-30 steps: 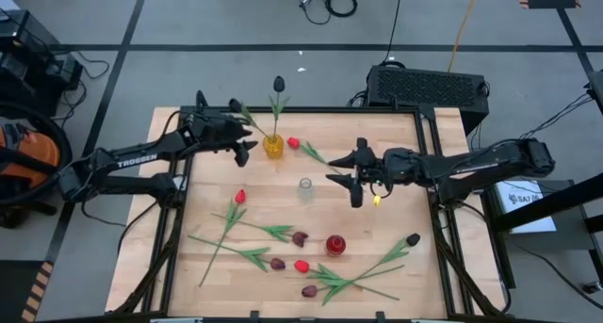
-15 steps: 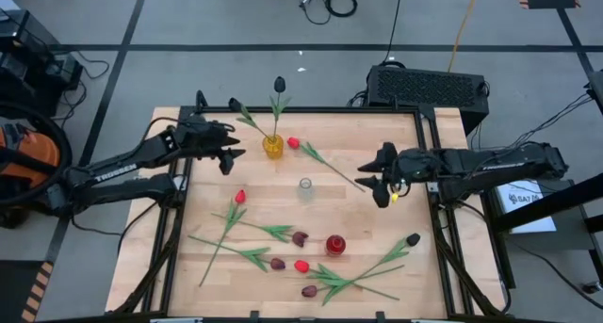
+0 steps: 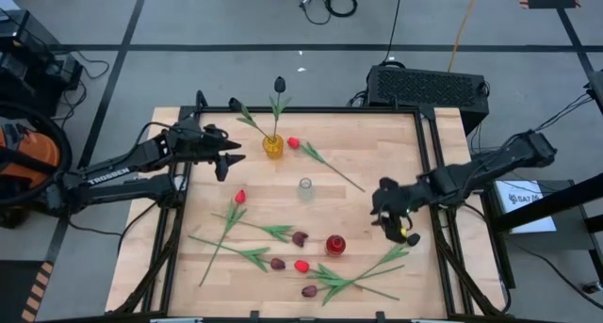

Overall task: Sort flowers into vase by color
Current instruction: Put the black tulip into the yellow vase

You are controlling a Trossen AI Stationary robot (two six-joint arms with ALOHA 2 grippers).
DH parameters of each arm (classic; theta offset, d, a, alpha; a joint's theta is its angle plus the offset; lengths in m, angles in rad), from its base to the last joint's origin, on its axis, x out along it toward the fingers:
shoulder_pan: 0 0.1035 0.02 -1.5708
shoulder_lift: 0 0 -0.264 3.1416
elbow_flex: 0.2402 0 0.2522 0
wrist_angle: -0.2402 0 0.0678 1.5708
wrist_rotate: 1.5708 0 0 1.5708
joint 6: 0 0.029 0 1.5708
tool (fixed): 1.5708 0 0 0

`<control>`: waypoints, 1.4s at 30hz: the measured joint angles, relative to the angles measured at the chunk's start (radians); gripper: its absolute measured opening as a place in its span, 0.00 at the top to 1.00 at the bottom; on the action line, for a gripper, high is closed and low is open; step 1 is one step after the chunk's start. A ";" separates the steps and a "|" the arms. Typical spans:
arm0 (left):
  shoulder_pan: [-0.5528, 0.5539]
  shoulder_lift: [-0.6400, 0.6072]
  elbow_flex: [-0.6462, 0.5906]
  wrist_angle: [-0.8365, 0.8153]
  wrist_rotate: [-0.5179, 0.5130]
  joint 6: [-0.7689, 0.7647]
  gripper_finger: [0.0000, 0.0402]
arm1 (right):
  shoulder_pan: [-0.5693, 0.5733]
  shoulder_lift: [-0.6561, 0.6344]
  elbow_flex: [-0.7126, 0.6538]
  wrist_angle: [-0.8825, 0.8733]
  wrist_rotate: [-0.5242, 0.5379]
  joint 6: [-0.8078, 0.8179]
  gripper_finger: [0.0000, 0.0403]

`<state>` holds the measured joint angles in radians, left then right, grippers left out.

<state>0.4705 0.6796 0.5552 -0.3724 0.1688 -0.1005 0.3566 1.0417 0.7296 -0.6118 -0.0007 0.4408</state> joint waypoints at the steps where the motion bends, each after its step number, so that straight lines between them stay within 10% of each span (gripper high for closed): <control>1: -0.002 0.000 0.000 0.000 0.000 0.000 0.47 | 0.018 0.018 0.000 0.001 -0.001 -0.028 0.65; 33: -0.002 0.001 0.001 0.052 -0.046 0.001 0.47 | 0.327 0.490 0.000 0.190 -0.025 0.023 0.66; 42: -0.002 0.001 0.001 0.051 -0.046 -0.023 0.47 | 0.332 0.510 0.000 0.185 -0.025 0.022 0.83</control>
<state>0.4686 0.6804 0.5561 -0.3218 0.1226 -0.1230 0.6887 1.5517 0.7292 -0.4266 -0.0257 0.4630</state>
